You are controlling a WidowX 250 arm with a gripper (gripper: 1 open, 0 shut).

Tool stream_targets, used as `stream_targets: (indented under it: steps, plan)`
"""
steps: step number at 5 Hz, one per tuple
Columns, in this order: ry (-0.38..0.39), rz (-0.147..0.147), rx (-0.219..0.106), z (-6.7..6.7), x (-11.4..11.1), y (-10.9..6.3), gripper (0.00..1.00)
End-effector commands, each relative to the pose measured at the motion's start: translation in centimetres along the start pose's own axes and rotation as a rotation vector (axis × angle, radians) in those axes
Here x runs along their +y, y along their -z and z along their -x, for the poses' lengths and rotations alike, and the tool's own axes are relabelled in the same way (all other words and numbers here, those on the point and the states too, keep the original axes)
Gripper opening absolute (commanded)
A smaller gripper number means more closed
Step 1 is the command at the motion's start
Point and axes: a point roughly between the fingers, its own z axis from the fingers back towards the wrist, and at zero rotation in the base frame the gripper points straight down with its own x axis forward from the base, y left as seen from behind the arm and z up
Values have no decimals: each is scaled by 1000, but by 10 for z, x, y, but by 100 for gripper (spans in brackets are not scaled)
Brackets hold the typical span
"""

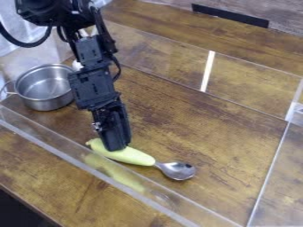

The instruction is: Move the green spoon to the right

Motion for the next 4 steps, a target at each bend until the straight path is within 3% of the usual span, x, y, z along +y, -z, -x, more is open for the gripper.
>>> stream_targets:
  steps: [1,3,4]
  plan:
    - [29,46,1,19,11,-20,0]
    - [30,37,-14,22,10,-33,0]
    - [-21,51,-4,21,13,-38,0]
